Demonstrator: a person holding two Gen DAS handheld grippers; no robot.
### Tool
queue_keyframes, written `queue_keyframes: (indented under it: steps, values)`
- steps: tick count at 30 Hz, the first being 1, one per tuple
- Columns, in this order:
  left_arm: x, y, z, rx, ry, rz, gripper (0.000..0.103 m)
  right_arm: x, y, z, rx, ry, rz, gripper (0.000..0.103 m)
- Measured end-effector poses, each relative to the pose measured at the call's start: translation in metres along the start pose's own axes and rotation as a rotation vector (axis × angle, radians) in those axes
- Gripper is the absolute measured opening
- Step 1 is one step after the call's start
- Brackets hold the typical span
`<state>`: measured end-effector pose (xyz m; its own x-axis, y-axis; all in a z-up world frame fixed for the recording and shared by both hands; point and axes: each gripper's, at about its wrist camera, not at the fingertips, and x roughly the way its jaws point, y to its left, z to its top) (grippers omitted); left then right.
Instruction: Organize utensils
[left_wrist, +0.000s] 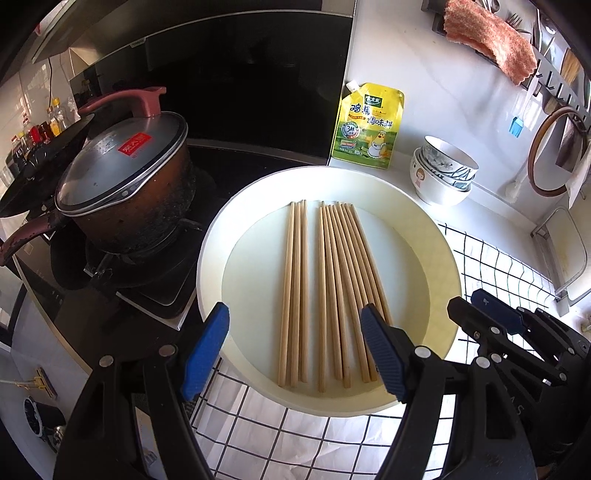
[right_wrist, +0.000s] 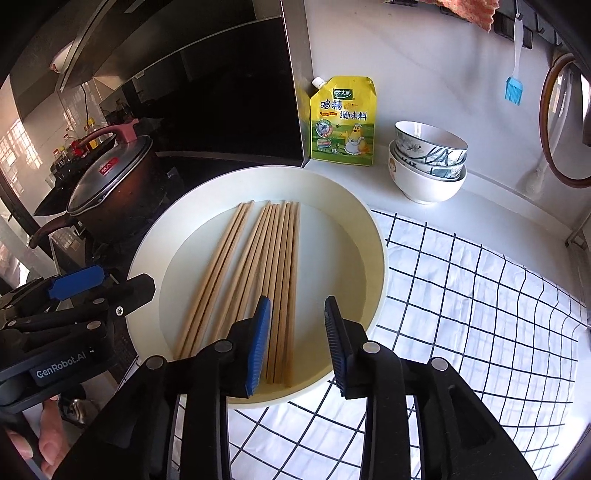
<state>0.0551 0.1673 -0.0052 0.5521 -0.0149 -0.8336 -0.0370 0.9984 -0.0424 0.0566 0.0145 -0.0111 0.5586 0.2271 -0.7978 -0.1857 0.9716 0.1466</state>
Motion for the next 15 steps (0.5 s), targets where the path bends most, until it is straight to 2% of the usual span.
queue_keyframes:
  steps: [15]
  values:
    - [-0.0031,0.0015,-0.001,-0.001,0.0,0.0,0.072,-0.0068,-0.0012,0.0001,-0.001,-0.01,-0.002,0.034]
